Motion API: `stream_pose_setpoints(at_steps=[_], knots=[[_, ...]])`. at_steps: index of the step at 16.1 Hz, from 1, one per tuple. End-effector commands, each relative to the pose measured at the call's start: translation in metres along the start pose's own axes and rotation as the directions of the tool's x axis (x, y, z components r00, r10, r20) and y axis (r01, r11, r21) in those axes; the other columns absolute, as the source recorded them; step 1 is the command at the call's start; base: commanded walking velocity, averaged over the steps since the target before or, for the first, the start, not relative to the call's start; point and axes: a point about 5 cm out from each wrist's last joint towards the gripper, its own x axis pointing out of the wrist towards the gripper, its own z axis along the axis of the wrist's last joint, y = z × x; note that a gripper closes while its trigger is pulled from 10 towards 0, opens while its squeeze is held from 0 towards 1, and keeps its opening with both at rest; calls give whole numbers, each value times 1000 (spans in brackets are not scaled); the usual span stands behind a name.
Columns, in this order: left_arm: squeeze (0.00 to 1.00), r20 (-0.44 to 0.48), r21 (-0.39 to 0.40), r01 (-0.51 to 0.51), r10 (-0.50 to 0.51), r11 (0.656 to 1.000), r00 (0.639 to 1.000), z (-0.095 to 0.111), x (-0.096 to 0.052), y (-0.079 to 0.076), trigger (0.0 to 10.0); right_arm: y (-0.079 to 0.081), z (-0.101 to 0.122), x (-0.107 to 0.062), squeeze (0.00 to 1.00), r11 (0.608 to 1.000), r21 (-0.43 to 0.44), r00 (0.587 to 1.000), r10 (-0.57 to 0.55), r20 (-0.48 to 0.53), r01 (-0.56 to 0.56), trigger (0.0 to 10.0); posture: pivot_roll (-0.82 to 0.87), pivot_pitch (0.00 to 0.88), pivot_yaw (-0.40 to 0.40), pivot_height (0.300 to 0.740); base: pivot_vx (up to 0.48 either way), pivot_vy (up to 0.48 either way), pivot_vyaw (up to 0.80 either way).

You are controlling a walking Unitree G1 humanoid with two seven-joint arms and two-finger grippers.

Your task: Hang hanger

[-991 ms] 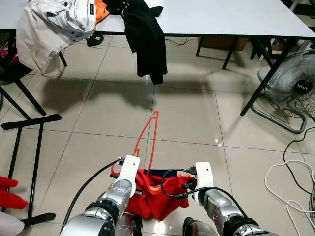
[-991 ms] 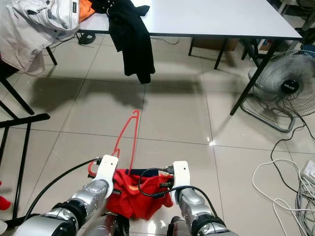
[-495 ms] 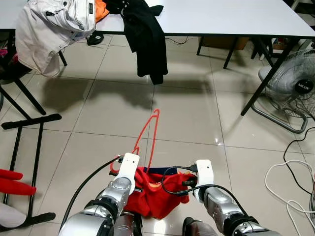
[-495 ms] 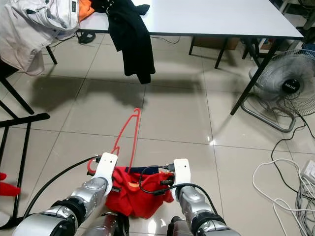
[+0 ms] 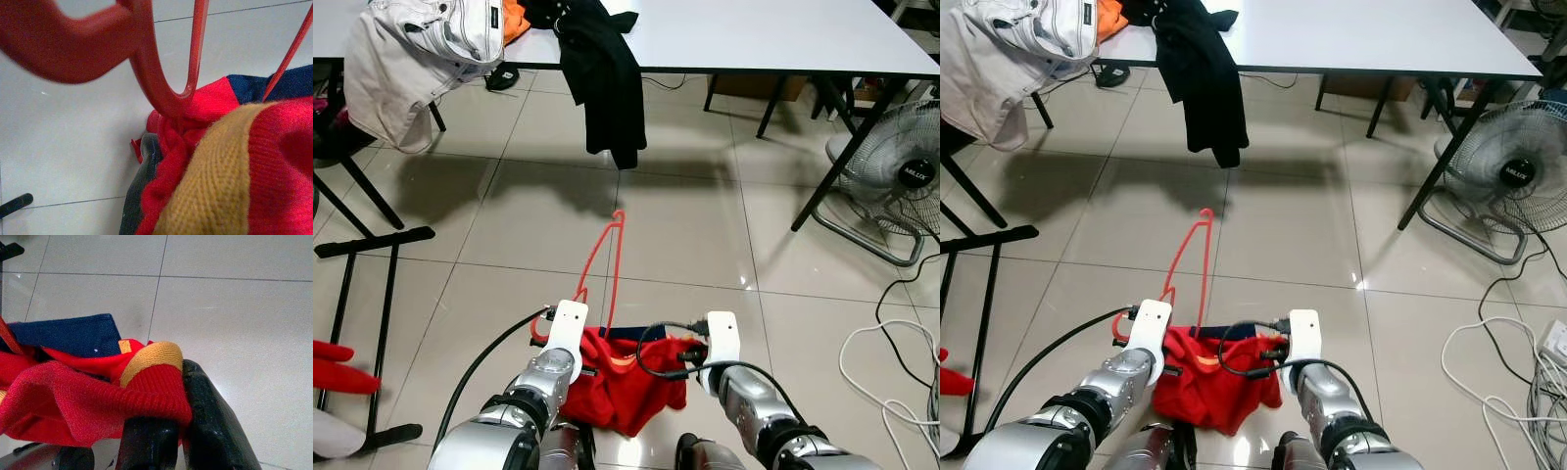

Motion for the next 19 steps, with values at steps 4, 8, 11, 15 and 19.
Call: stream_pose_setpoints(at_steps=[4,8,11,15,19], knots=[[0,0,-38,-38,38,999,999,-2,0,11,10000,-6,-9,-3,0,999,22,999,-22,-28,23,0,-103,128,-24,740,0,0,0],[0,1,-50,-39,39,998,999,-1,0,12,10000,-6,-7,-3,0,1000,13,1000,-17,-25,18,0,-92,118,-35,740,0,0,0],[0,5,-78,-52,52,996,999,0,0,15,10000,-7,-4,-2,0,1000,-8,1000,-11,-23,11,0,-82,106,-49,740,0,0,0],[0,10,-73,-57,58,996,998,0,0,17,10000,-7,-1,-2,0,1000,-5,1000,-7,-16,7,0,-69,101,-51,740,0,0,0],[0,67,-20,-64,65,998,996,12,0,24,10000,-7,13,0,0,999,13,998,47,30,-47,0,-66,91,-47,740,0,0,0]])
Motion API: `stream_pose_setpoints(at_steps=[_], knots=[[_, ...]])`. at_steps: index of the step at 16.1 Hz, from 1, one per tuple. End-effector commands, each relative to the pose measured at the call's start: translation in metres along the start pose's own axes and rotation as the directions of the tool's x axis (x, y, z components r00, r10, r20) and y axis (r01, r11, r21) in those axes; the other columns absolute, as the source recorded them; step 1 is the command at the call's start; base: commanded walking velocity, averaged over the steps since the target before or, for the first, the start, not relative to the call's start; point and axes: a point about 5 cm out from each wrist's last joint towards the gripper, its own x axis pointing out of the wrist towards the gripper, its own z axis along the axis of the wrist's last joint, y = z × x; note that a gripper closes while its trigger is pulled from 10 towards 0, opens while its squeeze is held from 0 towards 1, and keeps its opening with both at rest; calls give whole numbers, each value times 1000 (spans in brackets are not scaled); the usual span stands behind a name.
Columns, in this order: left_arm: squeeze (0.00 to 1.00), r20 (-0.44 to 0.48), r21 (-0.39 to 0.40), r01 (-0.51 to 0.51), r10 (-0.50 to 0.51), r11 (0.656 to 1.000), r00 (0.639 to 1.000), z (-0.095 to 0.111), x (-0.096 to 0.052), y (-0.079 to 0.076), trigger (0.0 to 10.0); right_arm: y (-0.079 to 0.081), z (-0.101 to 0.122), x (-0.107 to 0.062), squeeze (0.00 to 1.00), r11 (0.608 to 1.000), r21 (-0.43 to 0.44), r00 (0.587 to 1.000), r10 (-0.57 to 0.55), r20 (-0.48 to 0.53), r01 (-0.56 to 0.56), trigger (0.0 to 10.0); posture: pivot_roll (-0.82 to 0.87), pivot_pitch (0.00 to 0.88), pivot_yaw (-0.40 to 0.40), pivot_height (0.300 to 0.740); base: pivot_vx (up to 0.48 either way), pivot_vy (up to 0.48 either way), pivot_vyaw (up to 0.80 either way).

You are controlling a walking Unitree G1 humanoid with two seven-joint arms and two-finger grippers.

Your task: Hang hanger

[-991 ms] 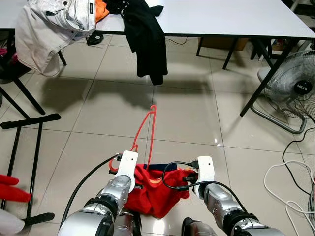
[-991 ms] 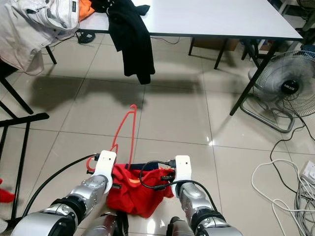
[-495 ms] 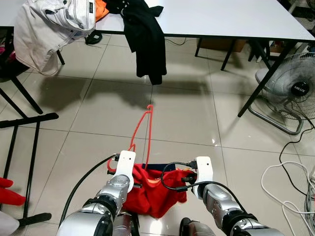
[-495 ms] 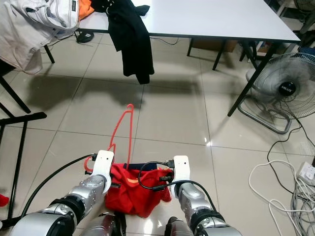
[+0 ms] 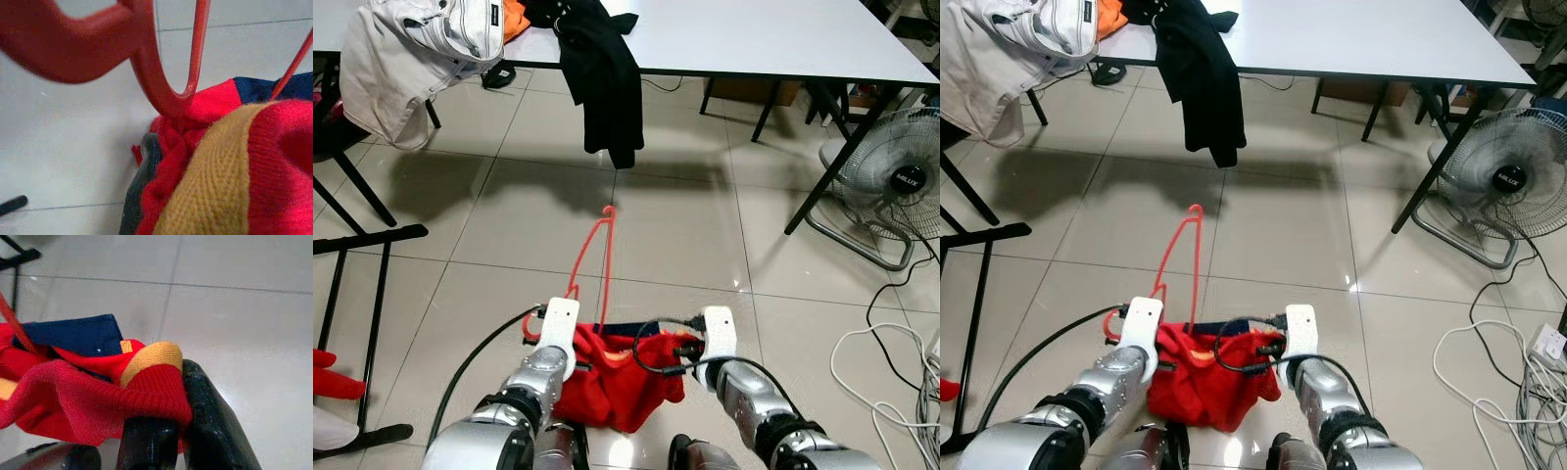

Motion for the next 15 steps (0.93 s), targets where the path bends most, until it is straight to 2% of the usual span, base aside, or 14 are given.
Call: stream_pose_setpoints(at_steps=[1,2,3,4,5,6,9,10,13,14,15], knots=[[0,59,33,-36,34,999,998,13,0,13,10000,-13,7,-4,0,1000,14,1000,0,19,0,0,-68,92,-46,740,0,0,0],[0,84,66,-46,40,997,996,18,0,18,10000,-16,14,-5,0,999,12,999,36,41,-36,0,-71,92,-43,740,0,0,0],[0,136,149,-69,49,986,989,29,-1,29,10000,-25,32,-8,0,994,23,990,100,95,-103,0,-76,95,-40,740,0,0,0],[0,147,168,-73,48,983,988,31,-1,31,10000,-27,36,-9,0,993,26,988,114,105,-117,0,-76,95,-40,740,0,0,0],[0,188,249,-93,47,964,981,39,-2,36,10000,-35,47,-12,0,988,7,981,149,124,-151,0,-80,97,-39,740,0,0,0],[0,244,344,-120,35,931,969,49,-4,42,10000,-46,59,-18,0,984,-33,975,175,134,-172,0,-84,99,-38,740,0,0,0],[0,305,488,-191,39,852,951,60,-8,61,10000,-65,87,-33,0,962,-113,951,266,161,-250,0,-88,104,-37,740,0,0,0],[0,308,500,-199,41,843,950,61,-9,65,10000,-68,92,-37,0,955,-136,946,283,160,-263,0,-88,104,-37,740,0,0,0],[0,317,614,-249,55,749,947,64,-13,86,10000,-82,119,-63,0,894,-245,894,419,157,-376,0,-81,111,-38,740,0,0,0],[0,315,631,-256,60,732,947,63,-14,91,10000,-82,126,-70,0,876,-259,875,455,163,-407,0,-80,113,-38,740,0,0,0],[0,308,655,-266,71,708,949,62,-16,98,10000,-79,139,-82,0,842,-281,836,518,179,-462,0,-78,115,-36,740,0,0,0]])
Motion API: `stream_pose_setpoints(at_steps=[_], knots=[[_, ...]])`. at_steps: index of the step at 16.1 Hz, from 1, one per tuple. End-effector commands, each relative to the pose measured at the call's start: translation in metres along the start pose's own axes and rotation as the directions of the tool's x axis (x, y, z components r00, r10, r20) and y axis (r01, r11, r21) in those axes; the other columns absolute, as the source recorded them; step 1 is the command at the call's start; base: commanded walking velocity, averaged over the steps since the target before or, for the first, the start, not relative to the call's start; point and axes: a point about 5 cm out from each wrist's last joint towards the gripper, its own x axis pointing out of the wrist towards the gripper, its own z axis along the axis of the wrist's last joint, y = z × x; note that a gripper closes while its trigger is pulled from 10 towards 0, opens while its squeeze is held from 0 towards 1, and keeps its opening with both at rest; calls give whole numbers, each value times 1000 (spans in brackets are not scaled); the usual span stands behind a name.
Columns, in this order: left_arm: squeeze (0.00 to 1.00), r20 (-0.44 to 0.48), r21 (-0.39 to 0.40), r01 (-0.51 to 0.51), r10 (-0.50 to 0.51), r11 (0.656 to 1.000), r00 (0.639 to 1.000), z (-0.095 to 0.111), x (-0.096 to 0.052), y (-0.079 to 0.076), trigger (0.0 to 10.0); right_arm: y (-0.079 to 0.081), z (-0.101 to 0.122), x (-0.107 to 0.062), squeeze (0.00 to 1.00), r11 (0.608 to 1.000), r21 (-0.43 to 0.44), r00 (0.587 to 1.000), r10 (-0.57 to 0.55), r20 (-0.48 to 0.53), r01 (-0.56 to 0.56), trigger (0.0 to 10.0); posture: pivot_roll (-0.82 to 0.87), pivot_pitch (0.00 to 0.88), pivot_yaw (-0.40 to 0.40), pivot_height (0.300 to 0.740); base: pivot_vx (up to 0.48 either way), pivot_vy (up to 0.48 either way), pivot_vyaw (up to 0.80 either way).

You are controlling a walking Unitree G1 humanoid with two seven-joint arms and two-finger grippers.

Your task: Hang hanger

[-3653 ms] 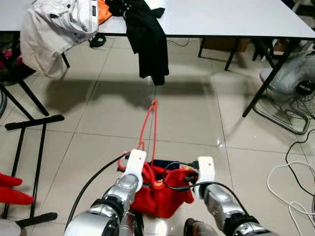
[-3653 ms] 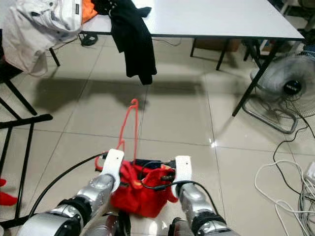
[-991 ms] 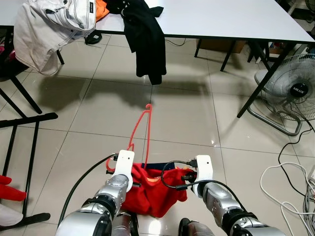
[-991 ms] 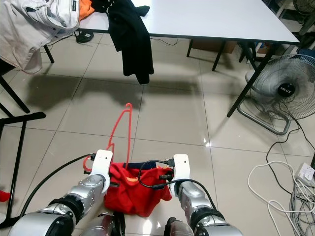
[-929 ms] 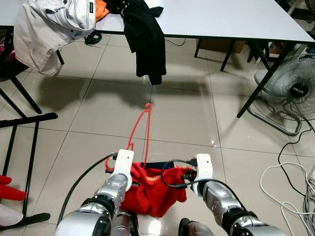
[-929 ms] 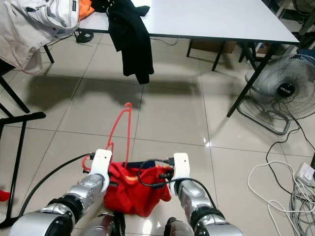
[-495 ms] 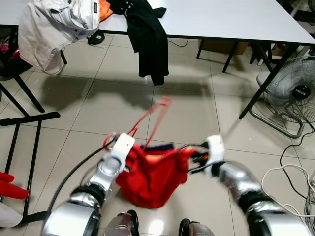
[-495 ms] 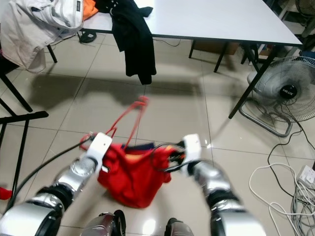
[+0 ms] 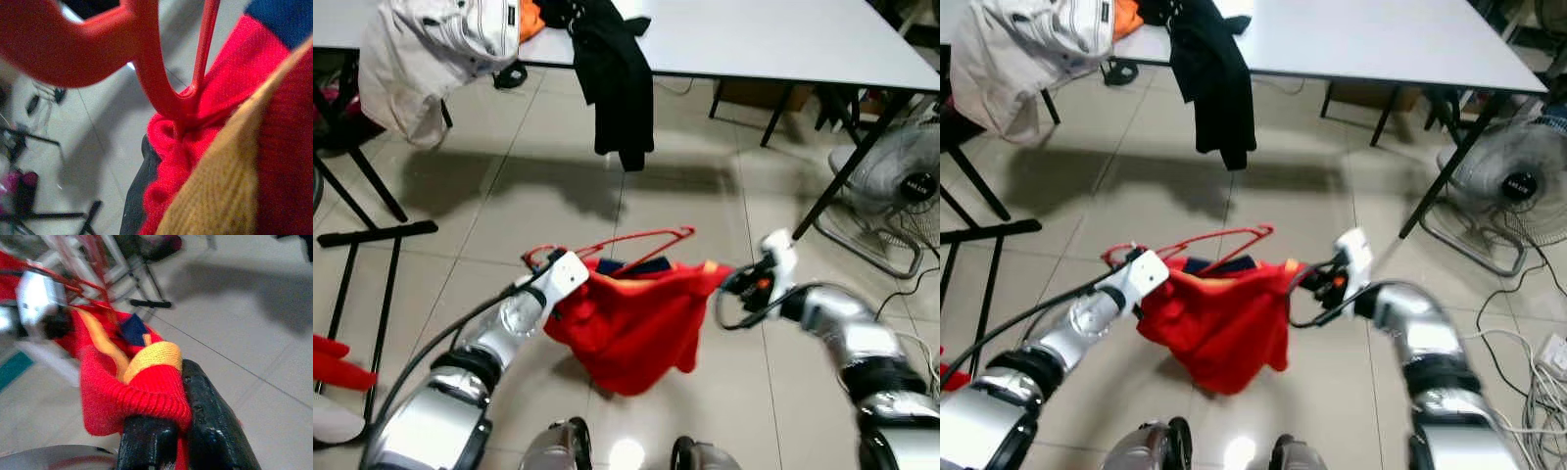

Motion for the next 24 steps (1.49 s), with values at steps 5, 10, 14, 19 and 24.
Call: stream_pose_setpoints(at_steps=[5,10,14,19,24], knots=[[0,-295,148,-52,95,988,951,-72,-30,34,10000,25,74,-42,0,985,-117,981,142,131,-127,0,-84,117,-29,740,0,0,0],[0,-302,293,-18,110,956,947,-75,-32,39,10000,56,117,-58,0,966,-97,923,257,287,-239,0,-97,122,-31,740,0,0,0],[0,-201,380,-37,122,924,972,-60,-26,41,10000,48,127,-61,0,975,-26,894,212,394,-220,0,-91,117,-33,740,0,0,0],[0,-136,321,-77,126,944,983,-44,-18,41,10000,32,98,-46,0,996,52,945,55,323,-76,0,-88,115,-30,740,0,0,0],[0,-120,48,-170,175,984,977,-25,-9,51,10000,-14,70,-44,0,887,2,838,-438,326,463,10000,-98,92,-21,740,0,0,0]])
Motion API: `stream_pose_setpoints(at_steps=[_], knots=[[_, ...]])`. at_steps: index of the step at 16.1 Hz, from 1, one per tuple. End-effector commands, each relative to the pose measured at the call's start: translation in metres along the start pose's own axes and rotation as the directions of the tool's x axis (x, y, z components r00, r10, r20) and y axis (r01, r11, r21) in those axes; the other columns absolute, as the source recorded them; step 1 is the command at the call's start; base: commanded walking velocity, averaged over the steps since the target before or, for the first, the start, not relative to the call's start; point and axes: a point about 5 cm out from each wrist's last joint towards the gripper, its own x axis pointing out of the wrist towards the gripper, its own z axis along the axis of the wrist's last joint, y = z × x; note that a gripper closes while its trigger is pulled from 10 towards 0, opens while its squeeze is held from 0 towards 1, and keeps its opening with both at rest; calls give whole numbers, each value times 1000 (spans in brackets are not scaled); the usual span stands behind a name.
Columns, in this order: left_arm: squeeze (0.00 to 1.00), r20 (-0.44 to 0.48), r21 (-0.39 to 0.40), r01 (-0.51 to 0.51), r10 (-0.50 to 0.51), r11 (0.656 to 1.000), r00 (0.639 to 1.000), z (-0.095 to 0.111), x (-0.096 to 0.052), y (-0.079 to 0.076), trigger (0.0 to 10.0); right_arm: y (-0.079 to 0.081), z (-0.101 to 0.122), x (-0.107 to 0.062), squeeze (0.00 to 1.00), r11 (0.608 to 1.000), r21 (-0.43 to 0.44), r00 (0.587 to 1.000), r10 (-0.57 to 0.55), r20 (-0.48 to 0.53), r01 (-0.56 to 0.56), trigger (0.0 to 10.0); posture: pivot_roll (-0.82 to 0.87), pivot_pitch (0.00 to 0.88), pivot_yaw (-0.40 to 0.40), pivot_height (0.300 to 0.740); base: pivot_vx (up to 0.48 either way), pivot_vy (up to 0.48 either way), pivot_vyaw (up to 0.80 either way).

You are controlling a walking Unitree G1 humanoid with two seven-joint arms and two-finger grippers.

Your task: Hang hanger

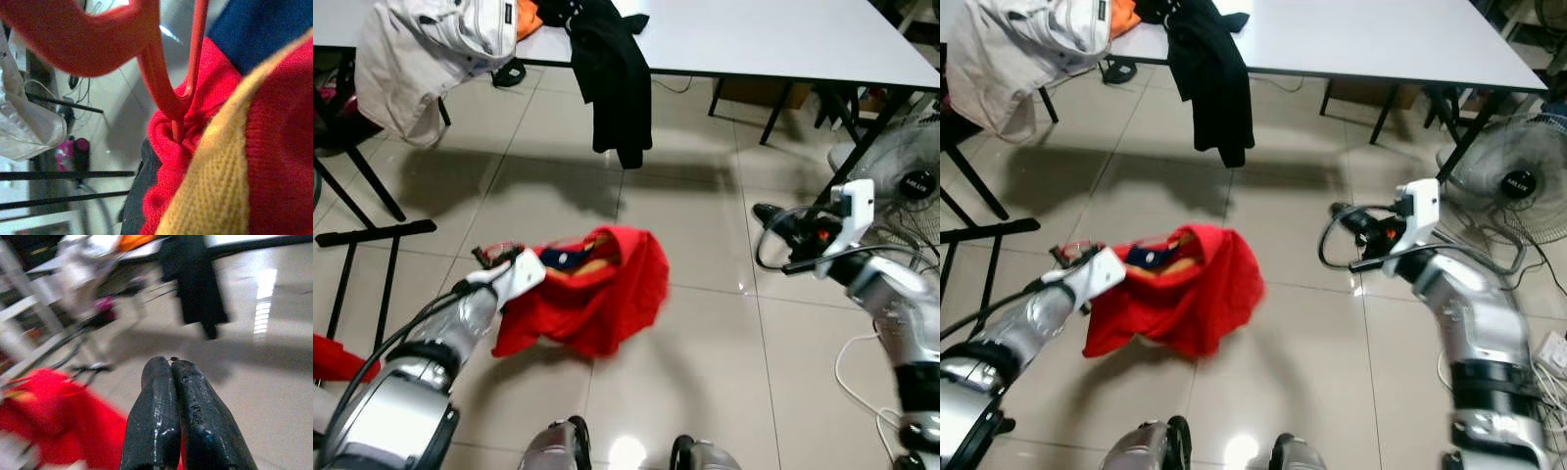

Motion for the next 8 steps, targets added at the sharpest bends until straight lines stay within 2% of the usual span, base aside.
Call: stream_pose_setpoints(at_steps=[1,4,5,8], knots=[[0,37,-82,-34,38,996,999,14,4,11,10000,-12,12,-4,0,995,-14,992,-94,79,96,10000,-98,92,-21,740,0,0,0],[0,67,-138,-20,29,990,997,28,8,10,10000,-14,18,-6,0,996,19,988,-85,127,83,10000,-102,93,-22,740,0,0,0],[0,91,-194,11,7,981,996,39,10,11,10000,-16,17,-4,0,990,1,983,-139,119,140,10000,-108,95,-19,740,0,0,0],[0,123,-227,37,-9,973,992,49,12,11,10000,-10,2,3,0,989,-24,986,-145,84,148,10000,-111,97,-19,740,0,0,0]])
